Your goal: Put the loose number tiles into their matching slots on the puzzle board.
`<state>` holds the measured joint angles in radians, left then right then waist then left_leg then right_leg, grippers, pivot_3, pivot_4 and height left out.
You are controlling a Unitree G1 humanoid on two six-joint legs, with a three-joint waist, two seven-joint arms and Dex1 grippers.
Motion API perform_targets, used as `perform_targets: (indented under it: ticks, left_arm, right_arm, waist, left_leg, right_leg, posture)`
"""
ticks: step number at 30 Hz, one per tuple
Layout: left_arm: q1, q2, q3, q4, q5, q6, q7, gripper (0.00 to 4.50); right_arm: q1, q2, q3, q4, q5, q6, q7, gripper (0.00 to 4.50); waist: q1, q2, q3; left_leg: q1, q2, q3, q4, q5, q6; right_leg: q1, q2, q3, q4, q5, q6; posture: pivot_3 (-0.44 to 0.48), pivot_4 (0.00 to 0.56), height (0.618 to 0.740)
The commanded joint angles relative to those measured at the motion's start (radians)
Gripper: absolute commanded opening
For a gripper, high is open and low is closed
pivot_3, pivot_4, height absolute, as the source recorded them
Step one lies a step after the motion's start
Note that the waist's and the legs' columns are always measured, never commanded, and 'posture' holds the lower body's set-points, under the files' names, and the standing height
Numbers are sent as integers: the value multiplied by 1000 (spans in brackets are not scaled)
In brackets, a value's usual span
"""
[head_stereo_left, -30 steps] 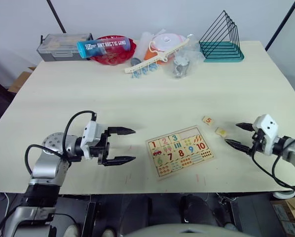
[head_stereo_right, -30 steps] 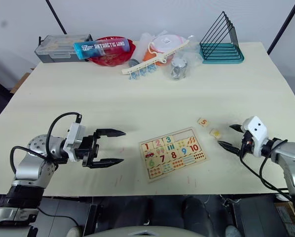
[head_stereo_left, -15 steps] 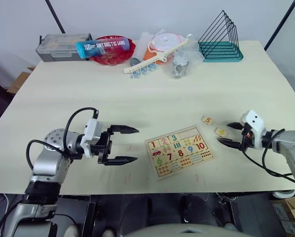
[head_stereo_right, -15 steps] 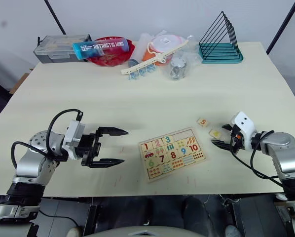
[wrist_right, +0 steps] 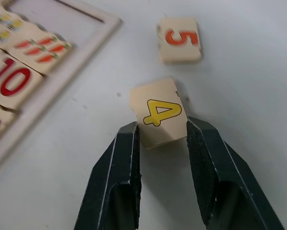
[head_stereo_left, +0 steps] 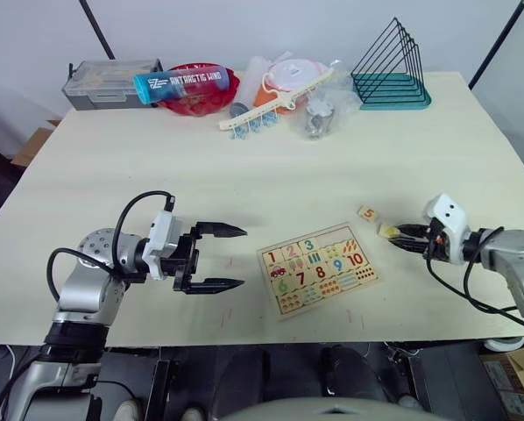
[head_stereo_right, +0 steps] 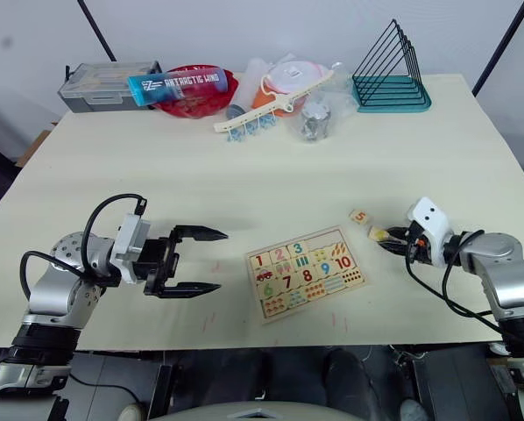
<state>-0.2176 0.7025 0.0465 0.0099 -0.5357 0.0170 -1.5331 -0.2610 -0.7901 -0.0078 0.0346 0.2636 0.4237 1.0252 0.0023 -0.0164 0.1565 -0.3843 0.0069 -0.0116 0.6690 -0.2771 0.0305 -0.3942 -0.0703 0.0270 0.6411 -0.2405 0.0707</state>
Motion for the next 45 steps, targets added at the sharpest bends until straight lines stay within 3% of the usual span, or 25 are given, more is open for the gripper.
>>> perform_targets:
  ticks: [1, 9, 15, 28, 45]
  left_arm:
    - [13, 6, 23, -22, -16, -8, 5, 4500]
    - [66, 13, 51, -67, -25, 9, 52, 4500]
    - [96, 10, 63, -106, -17, 28, 118, 4500]
    - [204, 16, 74, -223, -20, 79, 240, 4500]
    - [253, 16, 75, -264, -19, 85, 272, 4500]
  right_arm:
    - [-8, -42, -15, -124, 17, 31, 14, 831]
    - [-124, -143, 108, -300, 9, 233, 74, 831]
    - [-302, -148, 263, -314, -23, 309, 138, 831]
    - [-631, -29, 602, -152, -216, 312, 279, 831]
    - [-797, 125, 733, -5, -371, 335, 360, 831]
  waist:
    - [-2, 0, 0]
    - [-14, 1, 1]
    - [-15, 1, 1]
    - [-14, 2, 2]
    - [-16, 3, 3]
  left_leg:
    - [0, 0, -1, 0, 0, 0]
    - [0, 1, -5, 0, 0, 0]
    - [-1, 2, -6, 0, 0, 0]
    - [-4, 1, -10, 0, 0, 0]
    - [-12, -2, -14, 0, 2, -3]
  right_leg:
    - [0, 0, 0, 0, 0, 0]
    - [-1, 0, -1, 0, 0, 0]
    - [-2, -1, -1, 0, 0, 0]
    - [-3, -1, -5, -1, 0, 0]
    - [-9, -2, -9, 0, 0, -1]
  posture:
    - [0, 150, 740]
    - [0, 150, 740]
    - [0, 150, 740]
    - [0, 150, 740]
    - [0, 150, 740]
